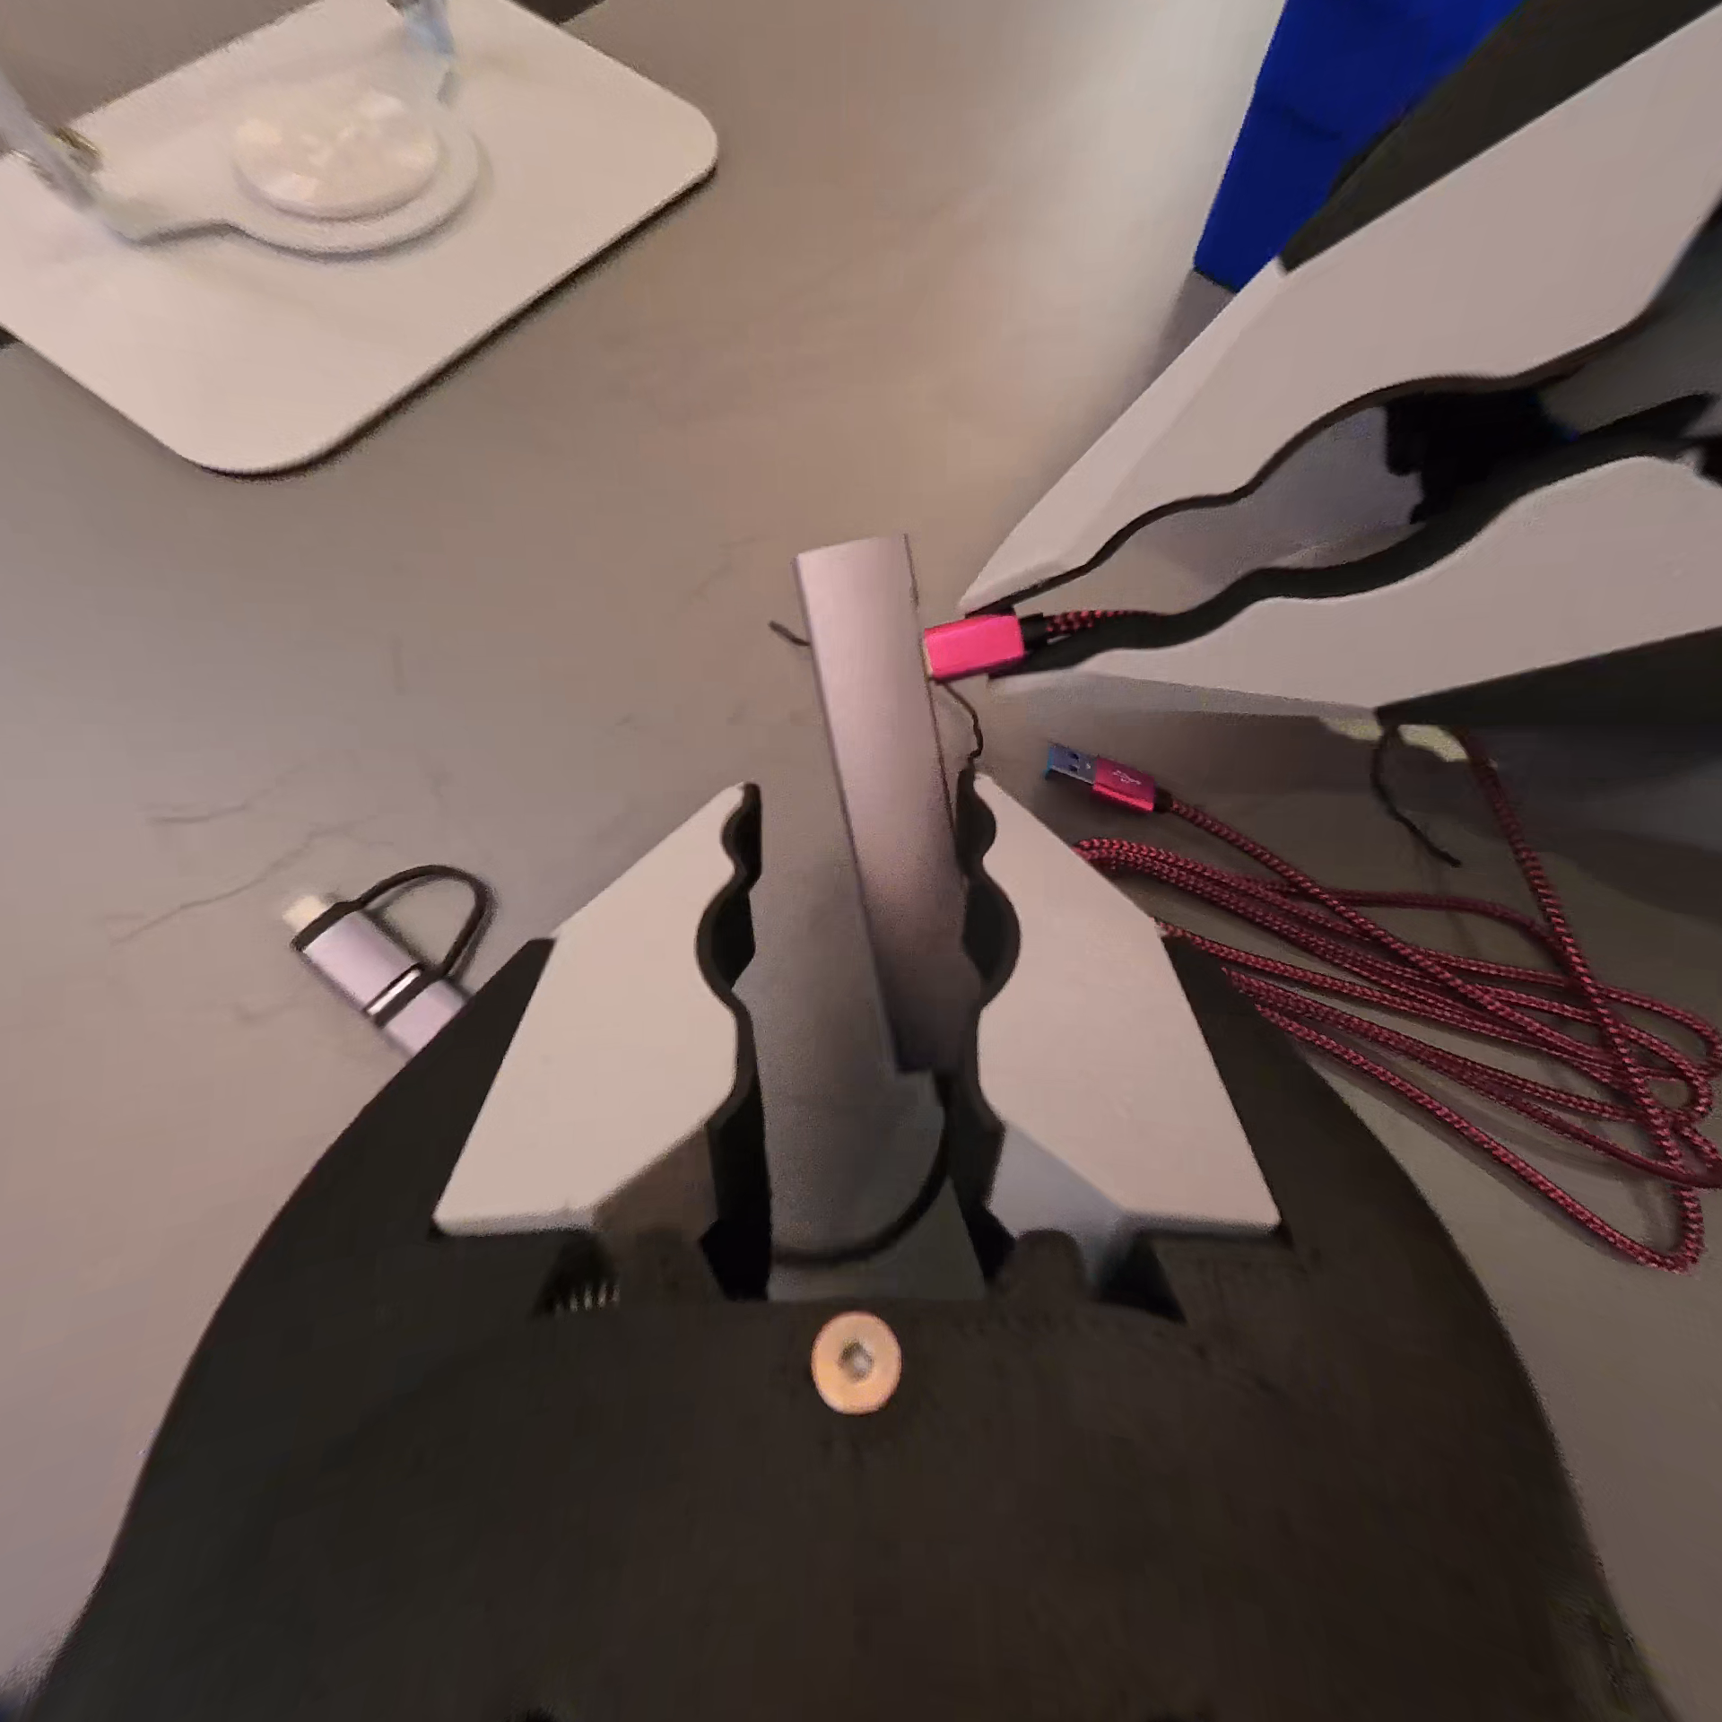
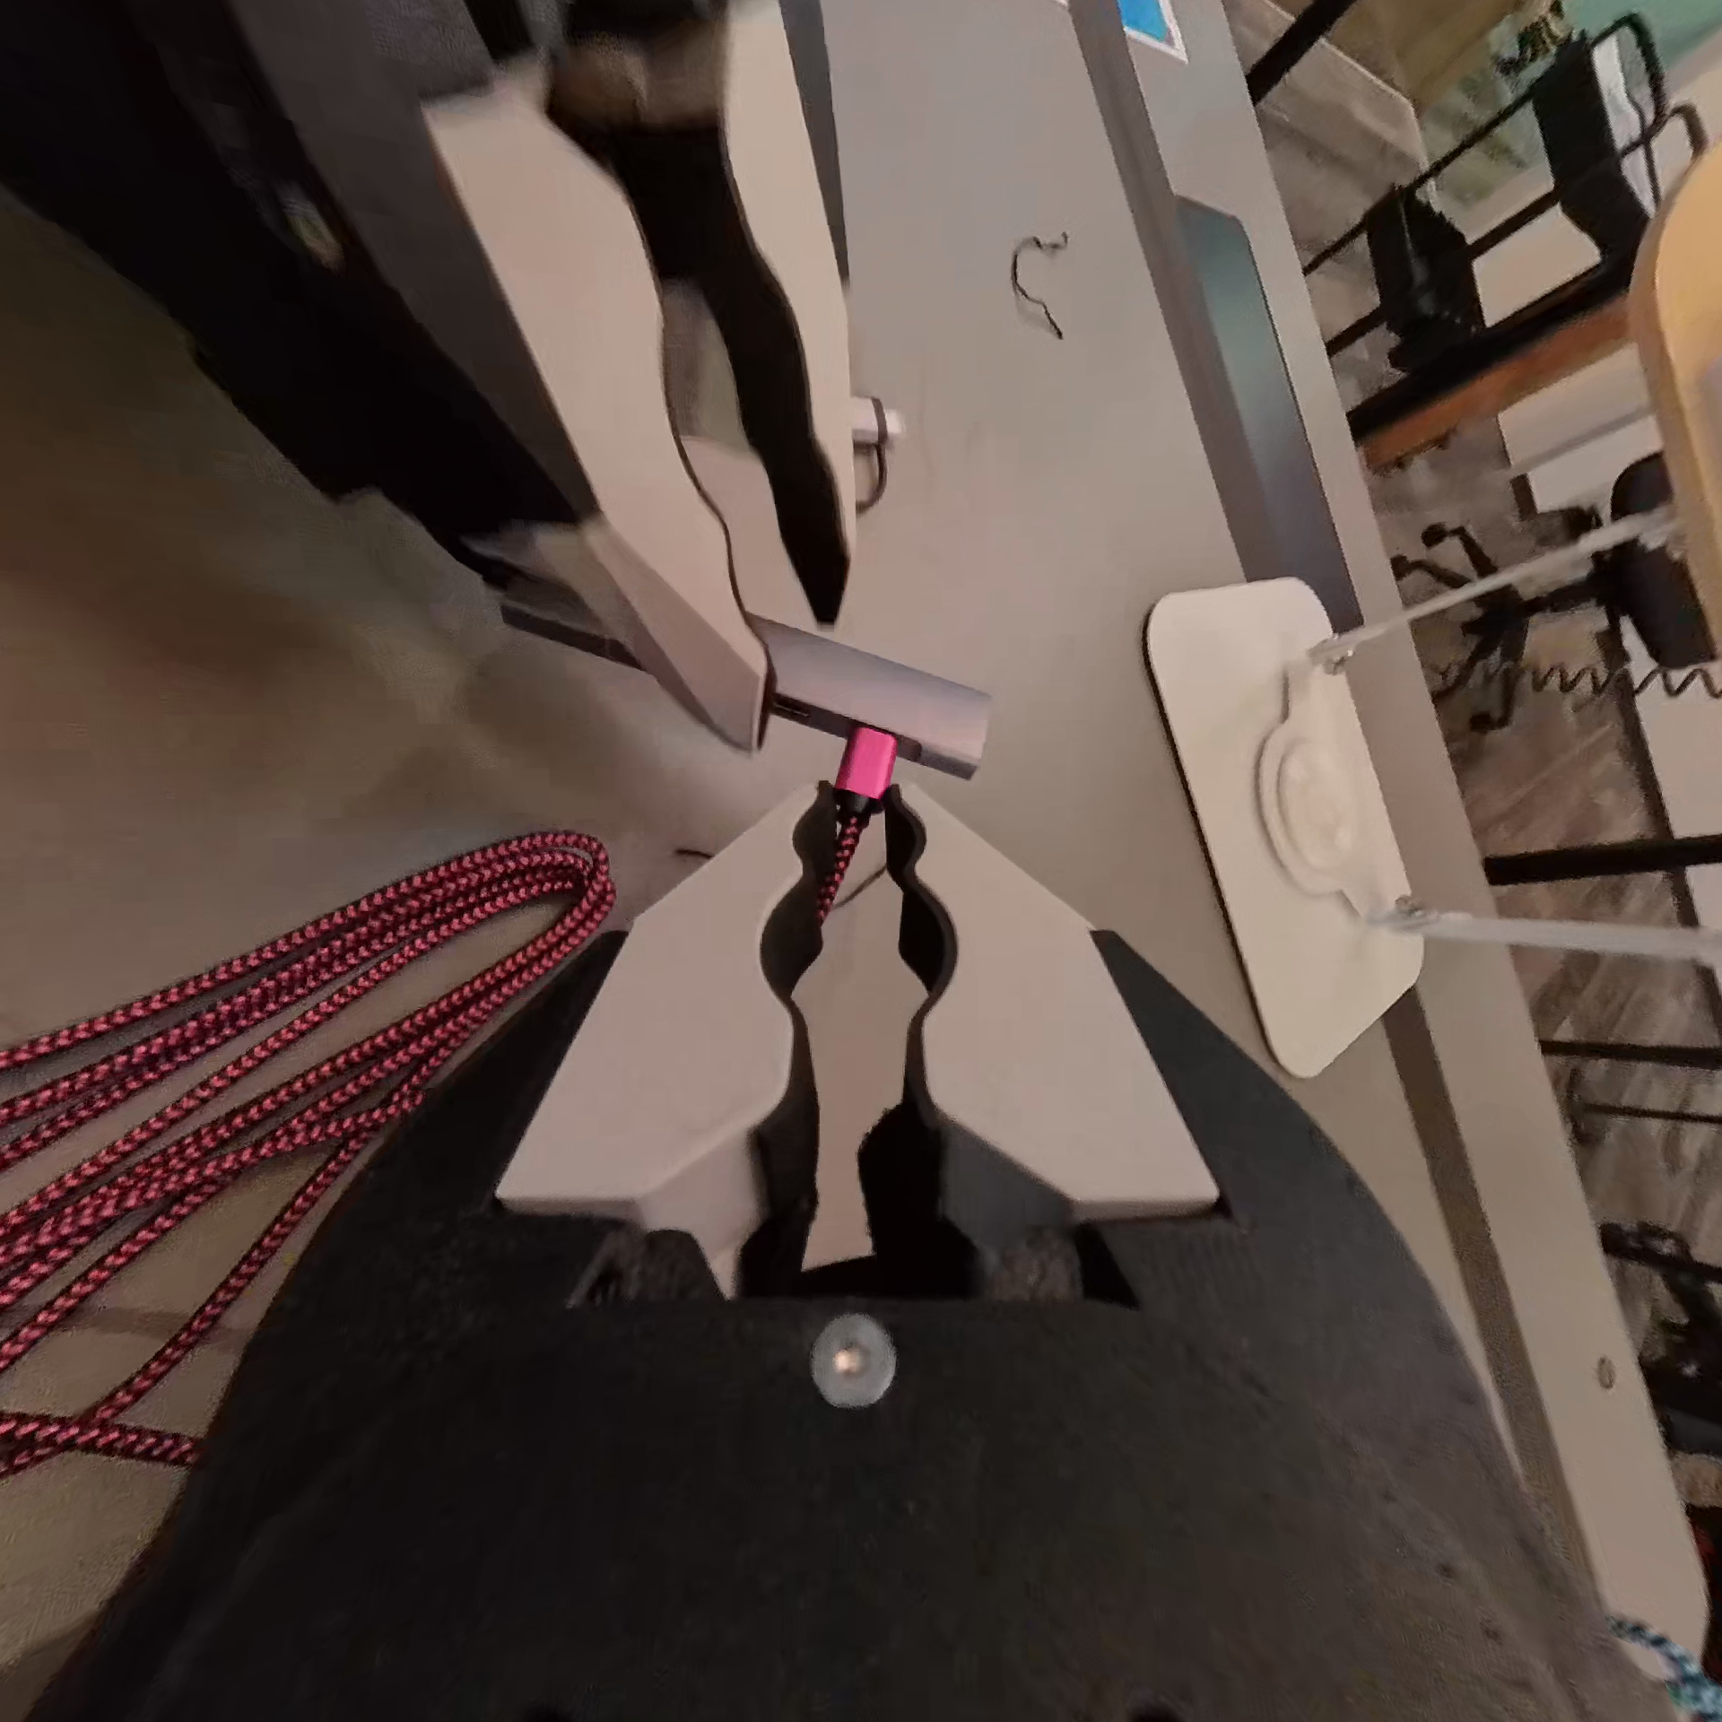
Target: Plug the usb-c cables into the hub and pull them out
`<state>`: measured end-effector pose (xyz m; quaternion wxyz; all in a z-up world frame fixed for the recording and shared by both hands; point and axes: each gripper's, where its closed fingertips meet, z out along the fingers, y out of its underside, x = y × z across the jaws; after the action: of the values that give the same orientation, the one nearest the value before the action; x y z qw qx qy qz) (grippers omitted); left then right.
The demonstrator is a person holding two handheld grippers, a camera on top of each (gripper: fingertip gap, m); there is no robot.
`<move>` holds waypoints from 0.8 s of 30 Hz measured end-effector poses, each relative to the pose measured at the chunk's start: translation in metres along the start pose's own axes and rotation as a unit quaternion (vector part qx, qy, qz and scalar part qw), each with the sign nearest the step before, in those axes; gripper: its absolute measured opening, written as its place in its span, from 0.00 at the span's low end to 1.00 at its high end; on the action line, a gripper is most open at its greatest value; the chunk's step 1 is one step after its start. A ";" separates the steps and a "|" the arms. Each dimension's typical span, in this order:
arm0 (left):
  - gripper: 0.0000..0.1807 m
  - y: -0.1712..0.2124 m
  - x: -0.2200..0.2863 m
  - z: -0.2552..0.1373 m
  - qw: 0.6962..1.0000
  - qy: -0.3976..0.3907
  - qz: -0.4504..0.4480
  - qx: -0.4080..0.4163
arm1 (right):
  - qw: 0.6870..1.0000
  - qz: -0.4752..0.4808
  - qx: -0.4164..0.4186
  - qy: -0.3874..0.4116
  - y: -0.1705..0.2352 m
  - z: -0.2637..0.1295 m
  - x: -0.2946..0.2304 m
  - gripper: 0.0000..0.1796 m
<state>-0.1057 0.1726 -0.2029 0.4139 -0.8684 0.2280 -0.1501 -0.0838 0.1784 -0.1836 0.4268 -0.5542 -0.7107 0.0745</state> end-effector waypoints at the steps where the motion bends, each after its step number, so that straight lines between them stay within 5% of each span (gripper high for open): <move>1: 0.23 -0.004 0.000 -0.007 1.000 -0.009 0.005 0.007 | 1.000 0.011 -0.001 0.001 0.005 -0.001 0.000 0.04; 6: 0.18 -0.028 0.016 -0.064 0.997 -0.045 0.058 -0.017 | 0.998 0.053 -0.042 -0.006 0.041 0.006 -0.003 0.05; 11: 0.16 -0.021 -0.002 -0.159 0.984 -0.071 0.110 -0.124 | 0.994 0.074 -0.073 -0.036 0.063 0.011 -0.015 0.08; 18: 0.13 0.122 -0.052 -0.273 0.931 -0.094 -0.007 -0.352 | 0.992 0.101 -0.070 -0.036 0.057 0.000 -0.005 0.18; 24: 0.27 0.231 -0.064 -0.281 0.886 -0.139 -0.147 -0.418 | 0.995 0.084 -0.058 -0.010 0.040 -0.013 0.006 0.17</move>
<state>-0.3487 -0.1047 -0.2172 0.0130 -0.9965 0.0791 0.0222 -0.0460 0.1938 -0.1960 0.3789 -0.6350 -0.6690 0.0749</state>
